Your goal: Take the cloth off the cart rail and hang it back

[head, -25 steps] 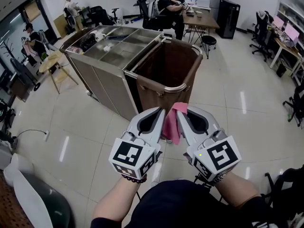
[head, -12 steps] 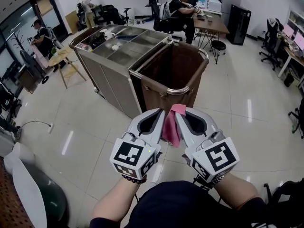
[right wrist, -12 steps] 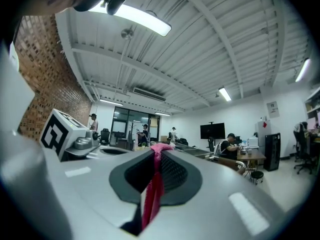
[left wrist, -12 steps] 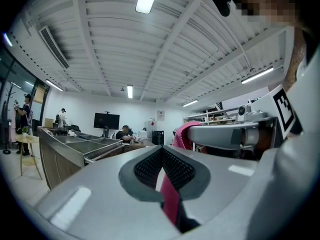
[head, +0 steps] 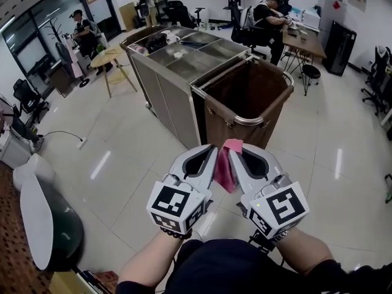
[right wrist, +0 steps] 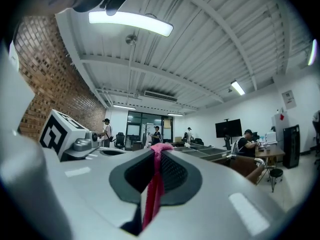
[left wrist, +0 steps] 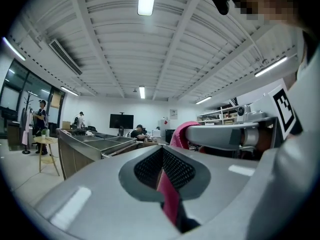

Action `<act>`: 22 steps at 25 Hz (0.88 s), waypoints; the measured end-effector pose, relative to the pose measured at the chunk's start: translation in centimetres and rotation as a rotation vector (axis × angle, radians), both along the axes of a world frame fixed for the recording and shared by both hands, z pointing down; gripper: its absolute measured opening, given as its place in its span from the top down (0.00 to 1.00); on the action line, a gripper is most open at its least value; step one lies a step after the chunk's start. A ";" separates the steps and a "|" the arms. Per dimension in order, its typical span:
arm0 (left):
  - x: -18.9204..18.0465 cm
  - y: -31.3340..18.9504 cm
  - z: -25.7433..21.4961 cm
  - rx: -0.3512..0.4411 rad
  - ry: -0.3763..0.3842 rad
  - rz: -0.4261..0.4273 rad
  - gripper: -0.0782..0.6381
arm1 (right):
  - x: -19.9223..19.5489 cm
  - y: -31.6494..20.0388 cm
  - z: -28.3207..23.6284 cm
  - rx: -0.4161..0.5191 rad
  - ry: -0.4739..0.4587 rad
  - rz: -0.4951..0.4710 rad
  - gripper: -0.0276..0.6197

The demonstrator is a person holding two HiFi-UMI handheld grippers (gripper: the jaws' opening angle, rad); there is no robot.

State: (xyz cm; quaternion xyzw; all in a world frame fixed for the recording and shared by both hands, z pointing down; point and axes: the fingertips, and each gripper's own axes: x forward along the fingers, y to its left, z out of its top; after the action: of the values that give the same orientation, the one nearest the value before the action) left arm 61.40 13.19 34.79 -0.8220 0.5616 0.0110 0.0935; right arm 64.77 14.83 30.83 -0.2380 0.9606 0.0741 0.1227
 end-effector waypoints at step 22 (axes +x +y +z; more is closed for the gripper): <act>-13.5 3.8 -1.1 0.016 0.006 -0.159 0.89 | -12.8 3.4 -1.6 0.019 0.008 -0.151 0.95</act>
State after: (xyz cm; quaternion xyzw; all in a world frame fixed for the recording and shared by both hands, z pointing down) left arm 47.89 17.01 33.73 -0.7739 0.6254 0.0102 0.0989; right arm 51.97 18.25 29.20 -0.1633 0.9756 0.0745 0.1265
